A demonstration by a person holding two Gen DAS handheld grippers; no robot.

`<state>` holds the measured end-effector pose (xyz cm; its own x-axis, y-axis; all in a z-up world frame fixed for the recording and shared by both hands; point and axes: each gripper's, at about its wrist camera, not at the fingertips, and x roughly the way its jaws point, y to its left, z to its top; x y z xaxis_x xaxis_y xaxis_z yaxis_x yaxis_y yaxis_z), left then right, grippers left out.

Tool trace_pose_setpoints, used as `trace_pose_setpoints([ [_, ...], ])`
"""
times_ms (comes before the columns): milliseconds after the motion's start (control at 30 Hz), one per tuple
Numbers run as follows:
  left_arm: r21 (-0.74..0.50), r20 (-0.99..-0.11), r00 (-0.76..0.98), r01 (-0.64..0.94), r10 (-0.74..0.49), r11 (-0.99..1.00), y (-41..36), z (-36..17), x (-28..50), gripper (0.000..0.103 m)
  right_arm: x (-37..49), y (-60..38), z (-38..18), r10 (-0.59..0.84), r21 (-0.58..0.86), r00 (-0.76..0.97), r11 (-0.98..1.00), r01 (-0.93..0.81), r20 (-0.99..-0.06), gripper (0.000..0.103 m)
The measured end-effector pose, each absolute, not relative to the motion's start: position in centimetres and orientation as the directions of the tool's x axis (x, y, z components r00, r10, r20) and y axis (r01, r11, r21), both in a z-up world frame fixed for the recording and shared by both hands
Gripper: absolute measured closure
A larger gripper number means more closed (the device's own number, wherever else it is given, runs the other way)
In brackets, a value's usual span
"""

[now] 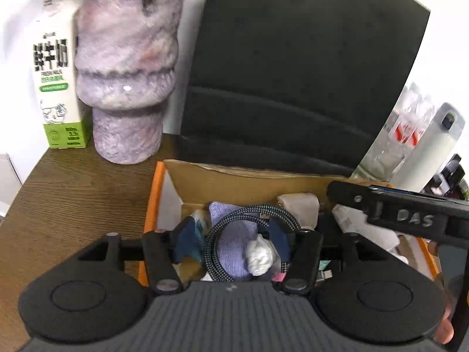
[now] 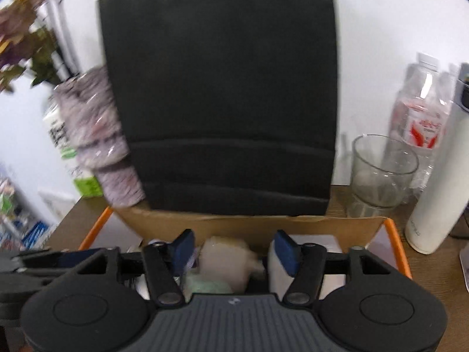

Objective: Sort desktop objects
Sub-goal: 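Carry tissue and beige cube into the red box and open both tools, then move both open tools back toward the two white round caps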

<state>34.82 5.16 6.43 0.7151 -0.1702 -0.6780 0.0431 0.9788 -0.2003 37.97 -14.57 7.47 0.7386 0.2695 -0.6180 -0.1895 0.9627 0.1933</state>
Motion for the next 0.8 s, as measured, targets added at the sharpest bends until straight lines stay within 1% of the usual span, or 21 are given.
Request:
trace_pose_setpoints([
  [67, -0.186, -0.659, 0.743, -0.005, -0.121, 0.982, 5.7, 7.4, 32.5, 0.037, 36.7, -15.2, 8.0, 0.285, 0.203, 0.742, 0.958, -0.202, -0.607, 0.034],
  [100, -0.203, -0.633, 0.766, -0.03, -0.108, 0.979, 6.1, 8.0, 30.5, 0.034, 35.8, -15.4, 8.3, 0.274, 0.19, 0.744, 0.961, -0.199, -0.609, 0.034],
  [133, -0.242, -0.605, 0.79, -0.057, -0.104, 0.969, 6.5, 8.4, 28.3, 0.023, 34.4, -15.7, 8.5, 0.262, 0.171, 0.749, 0.965, -0.198, -0.608, 0.034],
  [167, -0.285, -0.579, 0.808, -0.075, -0.109, 0.956, 6.8, 8.6, 26.2, 0.019, 32.9, -15.9, 8.7, 0.257, 0.153, 0.754, 0.966, -0.206, -0.605, 0.032],
  [233, -0.312, -0.538, 0.831, -0.039, -0.143, 0.949, 6.5, 8.6, 21.2, 0.017, 29.3, -16.6, 8.9, 0.251, 0.12, 0.764, 0.967, -0.225, -0.595, 0.027],
  [267, -0.307, -0.527, 0.837, -0.025, -0.149, 0.951, 6.1, 8.4, 19.1, 0.013, 27.1, -16.9, 8.7, 0.254, 0.107, 0.767, 0.966, -0.237, -0.59, 0.022],
  [367, -0.253, -0.536, 0.829, 0.027, -0.163, 0.967, 4.3, 7.4, 13.5, 0.007, 22.0, -17.5, 8.0, 0.261, 0.111, 0.749, 0.963, -0.245, -0.609, 0.021],
  [467, -0.167, -0.547, 0.825, 0.058, -0.141, 0.984, 2.8, 6.4, 8.8, 0.003, 16.4, -17.8, 6.8, 0.277, 0.123, 0.729, 0.958, -0.258, -0.626, 0.021],
  [533, -0.119, -0.535, 0.833, 0.089, -0.139, 0.989, 2.2, 5.3, 5.9, 0.0, 12.5, -17.6, 5.9, 0.277, 0.117, 0.724, 0.957, -0.264, -0.632, 0.019],
  [567, -0.099, -0.545, 0.827, 0.098, -0.136, 0.99, 2.1, 4.7, 4.6, 0.0, 10.6, -17.6, 5.3, 0.273, 0.114, 0.723, 0.958, -0.262, -0.635, 0.019],
  [667, -0.08, -0.59, 0.799, 0.087, -0.118, 0.993, 2.3, 2.9, 1.7, 0.0, 5.8, -17.3, 3.5, 0.25, 0.098, 0.72, 0.964, -0.247, -0.648, 0.018],
  [800, -0.059, -0.612, 0.785, 0.078, -0.098, 0.995, 2.6, 0.8, -1.5, 0.0, 0.3, -17.1, 1.4, 0.246, 0.112, 0.731, 0.967, -0.229, -0.637, 0.018],
])
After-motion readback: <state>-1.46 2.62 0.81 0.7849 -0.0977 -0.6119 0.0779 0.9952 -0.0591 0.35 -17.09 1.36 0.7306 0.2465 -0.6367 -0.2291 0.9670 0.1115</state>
